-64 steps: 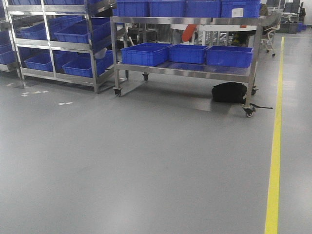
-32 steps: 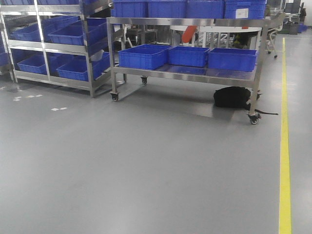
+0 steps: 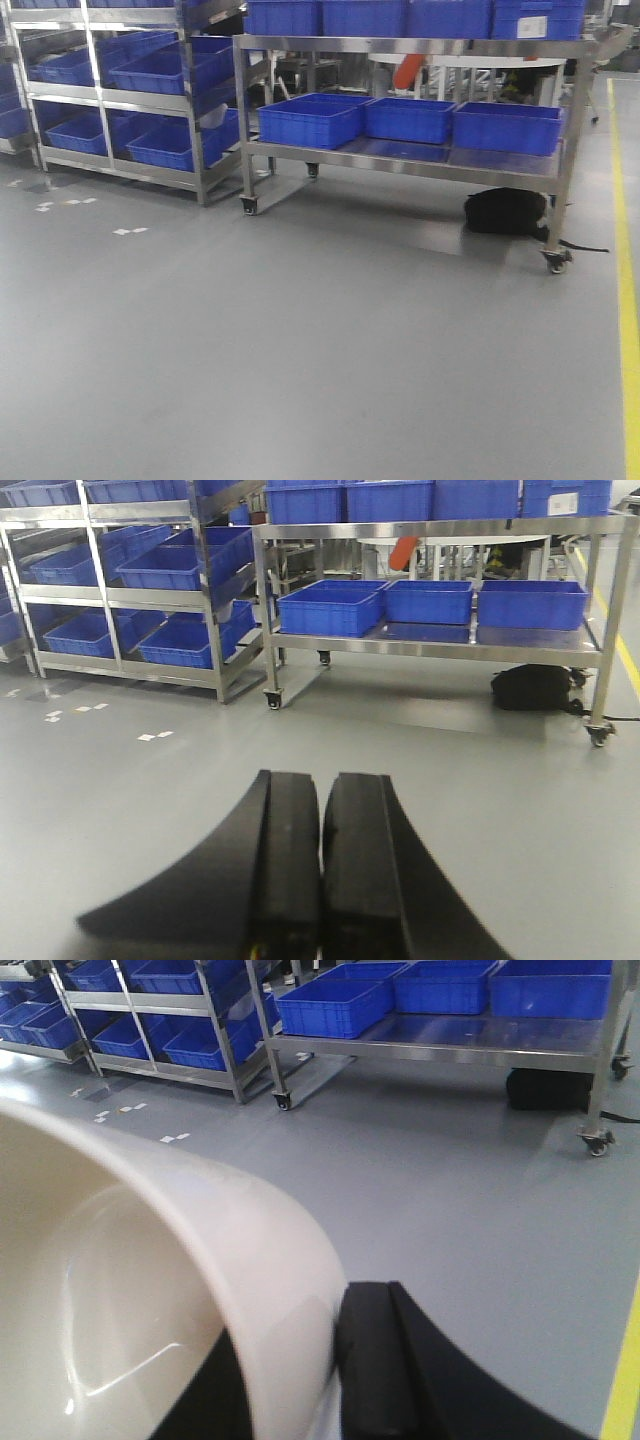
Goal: Move white bin to right shelf second layer
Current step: 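Turn the base toward the racks of blue crates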
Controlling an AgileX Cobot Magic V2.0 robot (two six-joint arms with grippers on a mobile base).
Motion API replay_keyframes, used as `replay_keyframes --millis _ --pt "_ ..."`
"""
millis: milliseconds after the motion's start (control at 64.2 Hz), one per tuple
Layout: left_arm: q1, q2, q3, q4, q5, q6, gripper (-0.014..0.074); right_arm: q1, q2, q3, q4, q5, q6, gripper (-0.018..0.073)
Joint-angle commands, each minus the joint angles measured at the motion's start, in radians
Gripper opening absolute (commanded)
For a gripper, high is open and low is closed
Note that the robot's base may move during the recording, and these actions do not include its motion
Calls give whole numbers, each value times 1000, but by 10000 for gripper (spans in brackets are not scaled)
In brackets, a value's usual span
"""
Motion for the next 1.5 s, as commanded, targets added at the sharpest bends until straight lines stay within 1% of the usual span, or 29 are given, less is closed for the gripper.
replay_keyframes --millis 0,1480 --pt "-4 -14 37 -5 -84 -4 85 -5 11 -31 -10 -104 -2 57" --pt "-4 -14 37 -5 -84 -4 85 -5 11 -31 -10 -104 -2 57"
